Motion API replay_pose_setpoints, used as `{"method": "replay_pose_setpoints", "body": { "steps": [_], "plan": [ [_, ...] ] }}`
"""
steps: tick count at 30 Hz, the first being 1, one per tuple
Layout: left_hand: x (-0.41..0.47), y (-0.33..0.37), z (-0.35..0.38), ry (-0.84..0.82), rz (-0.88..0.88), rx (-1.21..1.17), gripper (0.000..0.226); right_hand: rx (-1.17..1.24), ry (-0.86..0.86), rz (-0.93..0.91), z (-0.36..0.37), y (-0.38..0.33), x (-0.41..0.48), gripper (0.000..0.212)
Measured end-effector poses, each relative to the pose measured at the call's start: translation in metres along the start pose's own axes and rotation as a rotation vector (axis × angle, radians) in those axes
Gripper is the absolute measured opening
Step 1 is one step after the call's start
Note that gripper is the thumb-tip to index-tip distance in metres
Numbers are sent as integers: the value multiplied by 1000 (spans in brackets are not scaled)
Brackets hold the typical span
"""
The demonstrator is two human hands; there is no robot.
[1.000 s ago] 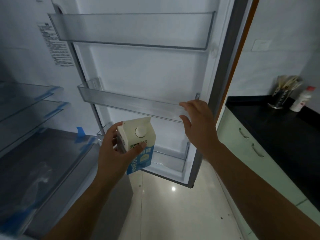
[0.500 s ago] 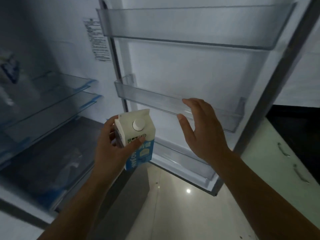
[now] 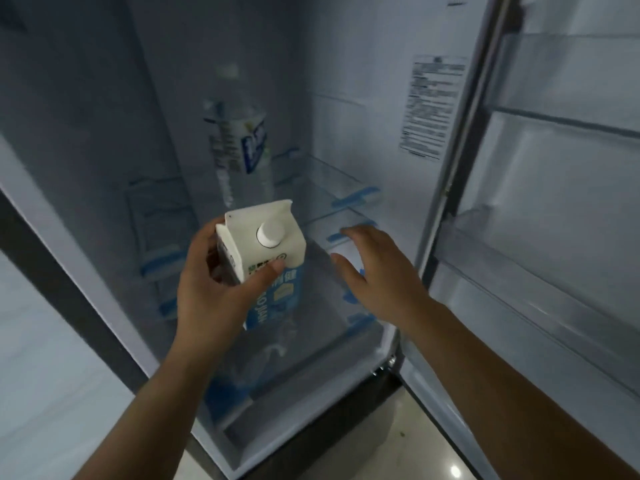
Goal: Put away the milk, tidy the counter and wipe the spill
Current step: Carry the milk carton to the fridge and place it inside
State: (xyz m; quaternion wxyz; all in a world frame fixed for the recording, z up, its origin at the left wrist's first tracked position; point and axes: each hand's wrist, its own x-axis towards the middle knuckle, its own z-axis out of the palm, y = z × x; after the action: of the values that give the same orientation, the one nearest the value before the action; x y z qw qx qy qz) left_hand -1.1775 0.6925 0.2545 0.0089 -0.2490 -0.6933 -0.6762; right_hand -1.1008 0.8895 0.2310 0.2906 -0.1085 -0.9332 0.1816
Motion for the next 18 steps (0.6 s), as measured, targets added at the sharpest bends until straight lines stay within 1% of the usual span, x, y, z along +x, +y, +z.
{"method": "replay_pose_setpoints", "body": {
  "steps": [5,8,10,13,15,18],
  "plan": [
    [35,-6,-16,174,-30,49,68,13,-80,-43,47,2,67,44],
    [51,-9,-20,260,-62,18,69,-23,-58,-57,67,8,96,42],
    [61,-9,-22,320,-70,14,65,-23,-44,-52,75,14,112,41],
    [73,-6,-21,389,-34,37,62,-38,-63,-56,82,22,128,37],
    [82,-8,-19,435,-10,51,62,-32,-100,-47,88,26,135,42],
    [98,-16,-13,500,9,45,61,-9,-86,-41,95,32,137,59]
  ]
}}
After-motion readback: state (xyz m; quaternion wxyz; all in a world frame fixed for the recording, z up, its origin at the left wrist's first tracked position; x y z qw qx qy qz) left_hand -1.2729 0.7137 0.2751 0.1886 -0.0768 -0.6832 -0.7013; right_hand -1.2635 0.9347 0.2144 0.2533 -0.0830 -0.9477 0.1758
